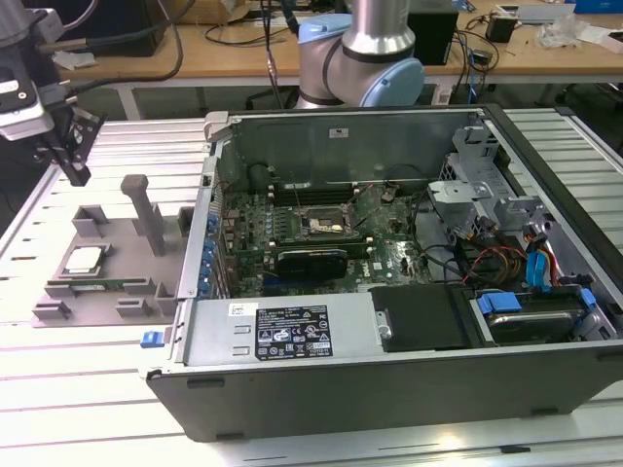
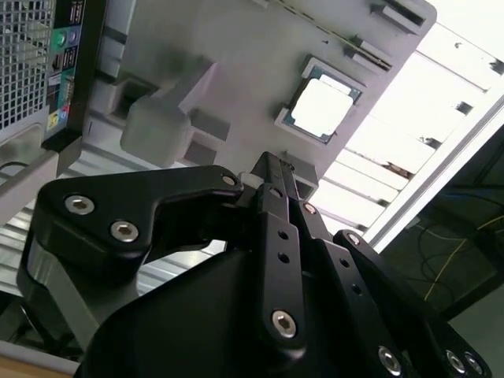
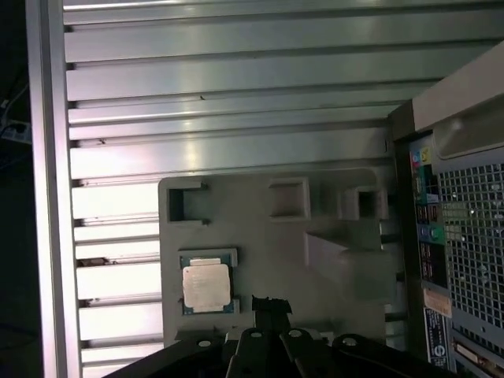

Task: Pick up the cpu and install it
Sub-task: 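Reach for the cpu, then pick up the cpu and move it towards the insertion slot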

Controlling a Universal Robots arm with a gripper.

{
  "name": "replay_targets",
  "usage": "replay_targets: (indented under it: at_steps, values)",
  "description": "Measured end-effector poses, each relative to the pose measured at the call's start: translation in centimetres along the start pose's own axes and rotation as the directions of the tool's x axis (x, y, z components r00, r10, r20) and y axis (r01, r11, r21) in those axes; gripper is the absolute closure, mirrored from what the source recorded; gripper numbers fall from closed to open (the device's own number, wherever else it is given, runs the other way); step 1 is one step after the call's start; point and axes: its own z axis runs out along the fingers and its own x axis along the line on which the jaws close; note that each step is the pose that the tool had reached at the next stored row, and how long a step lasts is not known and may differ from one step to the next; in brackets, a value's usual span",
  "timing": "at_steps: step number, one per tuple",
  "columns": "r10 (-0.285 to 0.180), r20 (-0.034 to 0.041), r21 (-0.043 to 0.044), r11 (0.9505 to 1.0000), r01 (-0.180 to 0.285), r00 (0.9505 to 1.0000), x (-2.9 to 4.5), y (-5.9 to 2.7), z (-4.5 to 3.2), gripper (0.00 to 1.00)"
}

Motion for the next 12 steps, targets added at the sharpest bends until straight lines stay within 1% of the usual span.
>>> replay_targets:
  at_steps: [2, 12]
  values:
    - [0.0, 0.0, -0.0001, 1.0, 0.0, 1.0, 0.49, -0.05, 0.24, 0.89]
    - [0.0, 0.0, 0.0, 1.0, 0.0, 1.0, 0.62, -0.06, 0.28, 0.89]
